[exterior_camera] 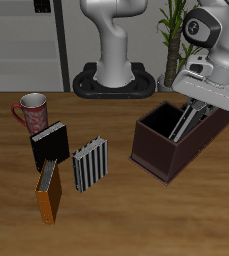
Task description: Place the left striped book into the left desk caddy's right compartment
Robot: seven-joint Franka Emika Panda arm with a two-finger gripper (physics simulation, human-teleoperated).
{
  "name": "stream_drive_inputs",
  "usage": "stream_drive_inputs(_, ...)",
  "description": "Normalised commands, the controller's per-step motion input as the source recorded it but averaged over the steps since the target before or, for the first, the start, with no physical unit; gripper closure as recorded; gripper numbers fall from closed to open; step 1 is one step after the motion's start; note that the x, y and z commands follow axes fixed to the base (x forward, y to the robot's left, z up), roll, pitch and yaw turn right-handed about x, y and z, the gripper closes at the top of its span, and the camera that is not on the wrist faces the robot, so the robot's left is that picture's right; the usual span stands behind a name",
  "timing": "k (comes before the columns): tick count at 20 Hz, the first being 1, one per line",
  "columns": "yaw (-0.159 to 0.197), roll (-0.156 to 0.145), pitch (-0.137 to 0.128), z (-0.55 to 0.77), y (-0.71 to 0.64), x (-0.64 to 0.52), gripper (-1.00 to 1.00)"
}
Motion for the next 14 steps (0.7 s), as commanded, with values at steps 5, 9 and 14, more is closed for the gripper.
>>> stream_drive_inputs(5, 0.006, -0.013, 0.047, -0.15, -0.08, 0.03, -1.00)
stream_drive_inputs(9, -0.009, 0.010, 0.015, 0.01, -0.08, -0.03, -1.00)
stream_drive_inputs(14, -0.002, -0.006, -0.007, 0.03, -0.06, -0.05, -1.00)
